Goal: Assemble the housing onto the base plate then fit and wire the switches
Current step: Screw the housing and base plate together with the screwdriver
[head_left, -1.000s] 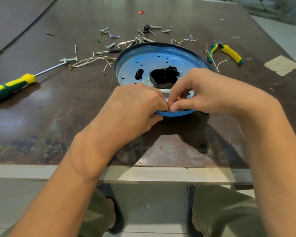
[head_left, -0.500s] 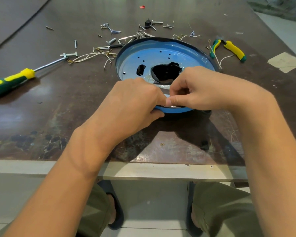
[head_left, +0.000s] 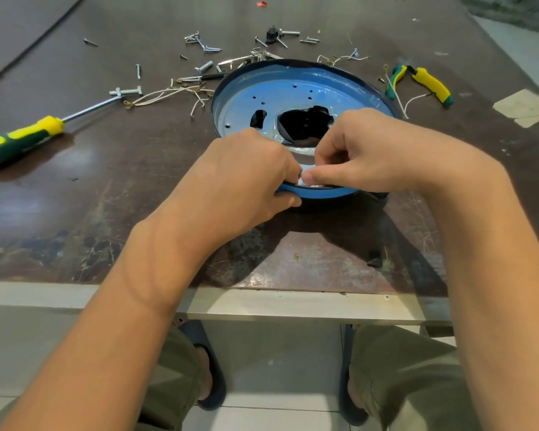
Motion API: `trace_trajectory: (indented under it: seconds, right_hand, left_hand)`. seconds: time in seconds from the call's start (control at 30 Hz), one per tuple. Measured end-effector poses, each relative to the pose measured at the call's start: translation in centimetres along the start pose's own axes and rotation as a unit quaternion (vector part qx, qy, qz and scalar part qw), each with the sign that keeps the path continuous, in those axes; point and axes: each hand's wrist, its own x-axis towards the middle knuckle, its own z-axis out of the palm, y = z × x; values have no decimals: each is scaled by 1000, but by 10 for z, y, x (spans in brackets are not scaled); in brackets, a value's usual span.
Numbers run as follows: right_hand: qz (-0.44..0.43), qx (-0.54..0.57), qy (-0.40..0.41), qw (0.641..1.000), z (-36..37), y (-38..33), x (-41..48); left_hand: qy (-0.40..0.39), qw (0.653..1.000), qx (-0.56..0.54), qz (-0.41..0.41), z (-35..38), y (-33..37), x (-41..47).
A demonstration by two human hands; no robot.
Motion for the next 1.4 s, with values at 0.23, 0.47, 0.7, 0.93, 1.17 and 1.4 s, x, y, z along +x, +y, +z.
trace_trajectory:
  seconds: [0.23,0.47,0.7,0.93,1.17,1.4]
  right_hand:
    - [-7,71,-22,997,-5,2,-3]
    - [22,59,-29,998,-3,5,-2]
    - [44,31,-11,999,-1,4,-1]
    - [28,276,344,897,-20,51,-27]
    - [298,60,286,909,5,127,-38]
    - [291,-31,253,922,15,128,-30]
  left_hand:
    - [-6,1000,13,-4,1,-1,1]
    - [-3,1000,18,3,0,0,-1]
    - [21,999,37,29,-3,5,-3]
    - [6,999,10,47,-4,4,-6]
    - [13,999,13,41,-3,7,-6]
    - [29,999,-11,40,1,12,-2]
